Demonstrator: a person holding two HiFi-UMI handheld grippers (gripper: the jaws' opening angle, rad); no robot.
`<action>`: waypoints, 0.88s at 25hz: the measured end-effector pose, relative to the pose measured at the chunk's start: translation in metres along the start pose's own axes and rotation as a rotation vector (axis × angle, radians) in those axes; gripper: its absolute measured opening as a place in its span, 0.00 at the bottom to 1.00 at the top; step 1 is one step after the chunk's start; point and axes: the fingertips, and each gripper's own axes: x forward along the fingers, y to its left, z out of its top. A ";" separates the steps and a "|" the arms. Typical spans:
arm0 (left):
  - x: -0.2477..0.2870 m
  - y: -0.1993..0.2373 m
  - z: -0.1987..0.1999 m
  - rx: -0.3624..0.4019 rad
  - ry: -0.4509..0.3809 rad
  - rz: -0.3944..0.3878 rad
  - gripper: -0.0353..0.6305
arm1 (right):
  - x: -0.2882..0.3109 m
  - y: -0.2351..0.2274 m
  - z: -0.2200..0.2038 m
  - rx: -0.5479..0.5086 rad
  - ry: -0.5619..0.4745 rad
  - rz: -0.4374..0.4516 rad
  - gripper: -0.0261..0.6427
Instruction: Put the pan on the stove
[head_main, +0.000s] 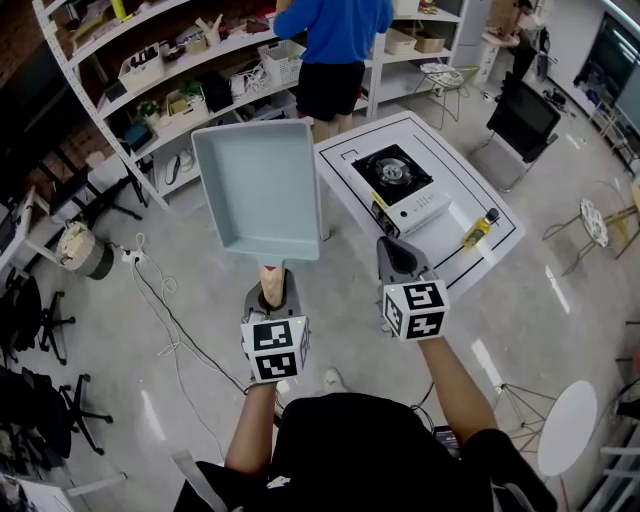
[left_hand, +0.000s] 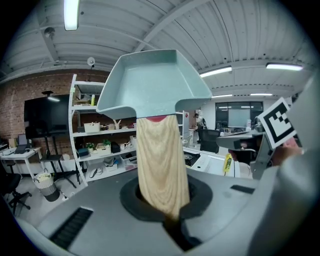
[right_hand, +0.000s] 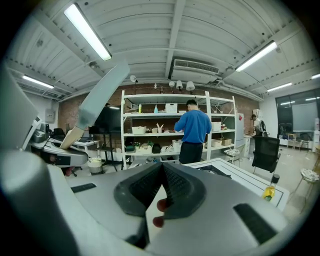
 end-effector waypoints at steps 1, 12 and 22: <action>0.003 0.004 0.000 0.001 0.002 -0.003 0.07 | 0.005 0.002 0.000 -0.003 0.001 -0.002 0.04; 0.020 0.033 -0.010 -0.016 0.027 -0.022 0.07 | 0.031 0.013 -0.005 -0.018 0.032 -0.025 0.04; 0.047 0.034 -0.006 -0.012 0.032 -0.032 0.07 | 0.052 -0.002 -0.004 -0.019 0.028 -0.035 0.04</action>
